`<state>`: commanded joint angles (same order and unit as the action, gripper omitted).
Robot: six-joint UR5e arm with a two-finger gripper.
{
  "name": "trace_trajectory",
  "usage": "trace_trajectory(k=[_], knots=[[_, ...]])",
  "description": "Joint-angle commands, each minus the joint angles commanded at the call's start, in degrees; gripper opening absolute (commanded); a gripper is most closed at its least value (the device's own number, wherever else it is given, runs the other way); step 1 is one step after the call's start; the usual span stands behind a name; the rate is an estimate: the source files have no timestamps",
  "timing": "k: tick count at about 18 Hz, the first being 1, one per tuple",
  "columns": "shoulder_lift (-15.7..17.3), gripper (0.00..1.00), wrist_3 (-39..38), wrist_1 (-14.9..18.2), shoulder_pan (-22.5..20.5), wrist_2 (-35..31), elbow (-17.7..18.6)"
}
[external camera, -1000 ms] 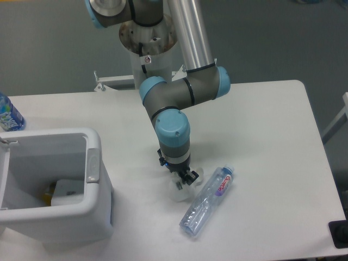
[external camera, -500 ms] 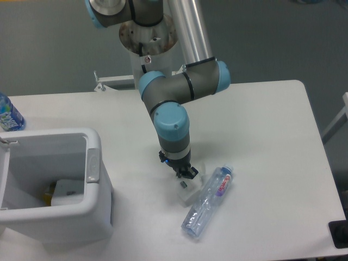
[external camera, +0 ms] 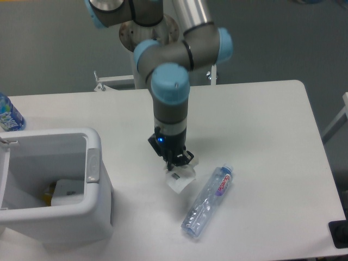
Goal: Place the trash in the trash can
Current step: 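Carry the paper over the white bin and open the gripper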
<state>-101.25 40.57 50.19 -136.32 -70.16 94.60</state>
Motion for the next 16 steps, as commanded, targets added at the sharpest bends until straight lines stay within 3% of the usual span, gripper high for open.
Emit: trace_trajectory(k=[3,6,12,15,16], knots=[[0.09,0.0,-14.86,-0.53,0.08,3.72,-7.03],[0.0,0.0,-24.28,-0.62,1.57,3.63,-12.23],[0.97,0.0,-31.59,-1.23,12.19,2.84,-11.8],[0.27,0.0,-32.22,-1.32,14.93,3.1,-11.8],[0.0,0.09,-31.7,-1.32,16.42,3.02,-11.63]])
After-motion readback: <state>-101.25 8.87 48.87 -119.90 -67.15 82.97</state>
